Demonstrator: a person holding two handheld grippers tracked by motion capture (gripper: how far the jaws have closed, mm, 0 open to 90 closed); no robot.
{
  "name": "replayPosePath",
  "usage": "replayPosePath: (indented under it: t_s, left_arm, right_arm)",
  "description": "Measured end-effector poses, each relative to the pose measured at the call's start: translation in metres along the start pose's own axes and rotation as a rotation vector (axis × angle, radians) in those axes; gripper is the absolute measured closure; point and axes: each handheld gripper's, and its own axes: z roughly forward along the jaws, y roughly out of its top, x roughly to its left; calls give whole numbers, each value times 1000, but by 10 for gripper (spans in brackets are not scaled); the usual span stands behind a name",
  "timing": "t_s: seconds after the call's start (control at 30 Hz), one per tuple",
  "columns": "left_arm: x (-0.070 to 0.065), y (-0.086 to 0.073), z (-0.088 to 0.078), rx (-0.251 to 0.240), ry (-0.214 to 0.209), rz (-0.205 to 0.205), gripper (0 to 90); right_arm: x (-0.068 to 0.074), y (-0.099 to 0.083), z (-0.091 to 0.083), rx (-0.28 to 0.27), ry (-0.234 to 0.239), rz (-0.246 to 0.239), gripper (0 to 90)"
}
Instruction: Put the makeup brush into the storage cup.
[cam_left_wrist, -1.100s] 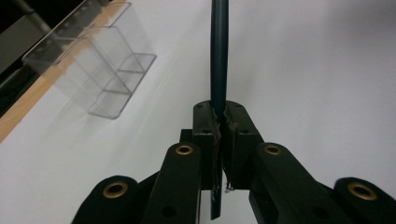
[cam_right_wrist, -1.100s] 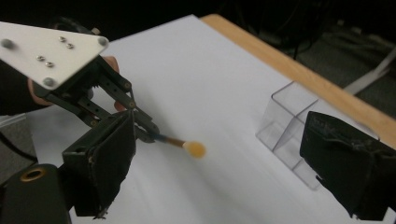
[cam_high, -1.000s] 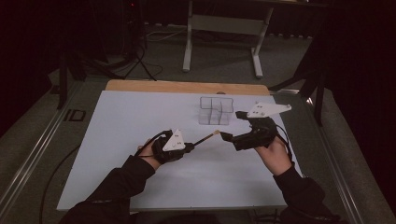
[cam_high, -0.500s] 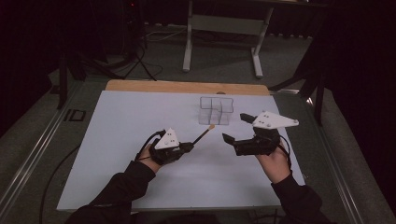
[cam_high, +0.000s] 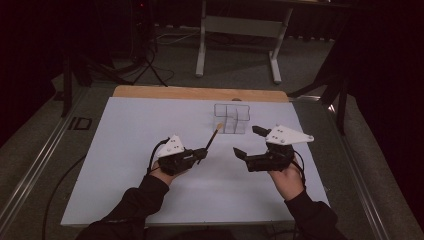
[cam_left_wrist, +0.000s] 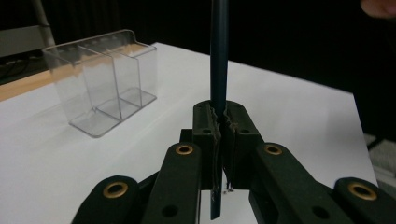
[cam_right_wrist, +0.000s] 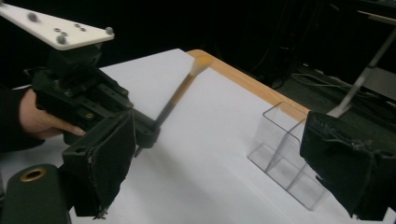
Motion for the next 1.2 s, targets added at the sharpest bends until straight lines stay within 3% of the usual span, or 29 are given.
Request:
replayPosePath:
  t_s: [0.17, 0.3, 0.37, 0.43, 0.63, 0.77, 0.83, 0.93, 1.07, 1.2]
  left_arm:
    - [-1, -1, -1, -47, -13, -27, 848]
    - [0, -3, -3, -95, -20, -73, 848]
    - [1, -5, -4, -142, -47, -107, 848]
    - [2, -6, -5, -159, -57, -133, 848]
    - [1, -11, -5, -200, -78, -164, 847]
    - [0, -12, -6, -211, -85, -160, 847]
    - [-2, -13, -6, -200, -84, -133, 847]
    - [-4, -13, -6, -192, -81, -110, 847]
    - [-3, -13, -6, -193, -86, -105, 847]
    - [-4, -13, -5, -188, -86, -104, 848]
  right_arm:
    - [5, 2, 1, -17, -15, 6, 130]
    - [8, 3, 3, -35, -34, 10, 132]
    - [9, 3, 6, -37, -29, 18, 130]
    - [10, 3, 9, -39, -25, 30, 120]
    - [10, 4, 20, -35, 25, 88, 101]
    - [10, 5, 29, -13, 34, 120, 102]
    - [14, 5, 35, -4, 58, 140, 106]
    - [22, 6, 38, -8, 41, 134, 150]
    - [30, 8, 44, -9, 57, 159, 239]
    - [32, 11, 51, -3, 70, 200, 407]
